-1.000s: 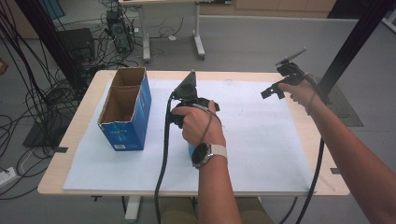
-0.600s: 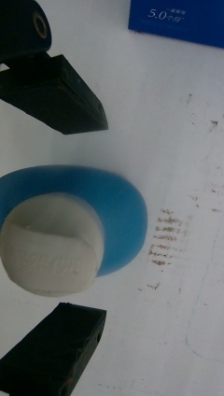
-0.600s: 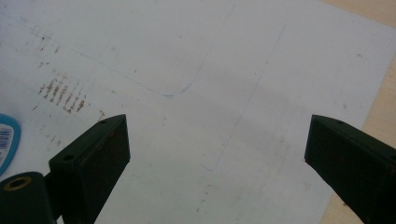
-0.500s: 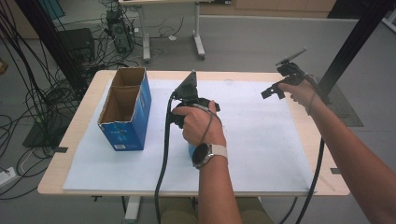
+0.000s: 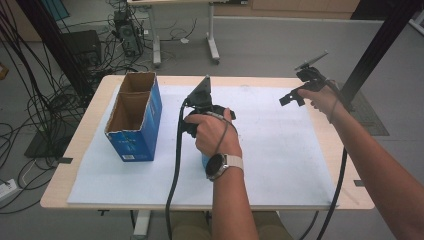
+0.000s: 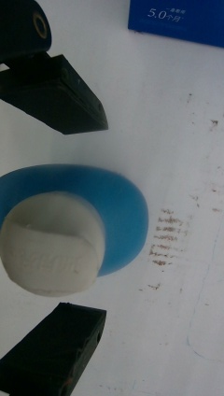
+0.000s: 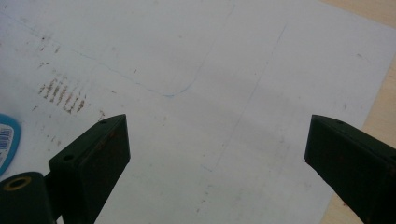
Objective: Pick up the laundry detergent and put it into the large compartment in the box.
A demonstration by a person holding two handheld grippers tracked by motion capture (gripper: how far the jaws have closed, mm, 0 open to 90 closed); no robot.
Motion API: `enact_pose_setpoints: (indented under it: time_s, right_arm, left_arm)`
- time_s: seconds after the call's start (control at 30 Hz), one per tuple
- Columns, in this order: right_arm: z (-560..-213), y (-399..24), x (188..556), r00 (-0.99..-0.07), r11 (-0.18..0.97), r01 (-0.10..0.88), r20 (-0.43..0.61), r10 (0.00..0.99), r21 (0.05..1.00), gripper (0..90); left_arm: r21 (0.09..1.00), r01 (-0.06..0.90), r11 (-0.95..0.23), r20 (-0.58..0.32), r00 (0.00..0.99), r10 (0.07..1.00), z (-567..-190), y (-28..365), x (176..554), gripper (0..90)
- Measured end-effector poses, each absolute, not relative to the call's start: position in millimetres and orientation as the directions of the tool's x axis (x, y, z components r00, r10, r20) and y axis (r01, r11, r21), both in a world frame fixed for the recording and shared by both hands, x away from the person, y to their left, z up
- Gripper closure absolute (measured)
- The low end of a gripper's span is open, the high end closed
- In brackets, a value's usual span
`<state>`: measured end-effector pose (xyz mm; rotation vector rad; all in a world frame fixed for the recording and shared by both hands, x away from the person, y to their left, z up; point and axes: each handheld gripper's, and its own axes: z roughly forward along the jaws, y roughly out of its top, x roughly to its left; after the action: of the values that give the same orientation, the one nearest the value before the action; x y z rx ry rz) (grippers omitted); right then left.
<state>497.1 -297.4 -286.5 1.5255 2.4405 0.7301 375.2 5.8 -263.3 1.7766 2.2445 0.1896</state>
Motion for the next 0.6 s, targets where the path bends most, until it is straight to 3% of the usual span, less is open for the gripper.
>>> enact_pose_setpoints:
  time_s: [0.6]
  right_arm:
    - [-288.3, -296.7, 497.5, -0.466, 0.36, 0.796, 0.112, 0.878, 0.488, 6.7]
  left_arm:
    - [0.25, 0.938, 0.239, -0.129, -0.213, 0.969, -270.5, 6.8, 377.1, 9.2]
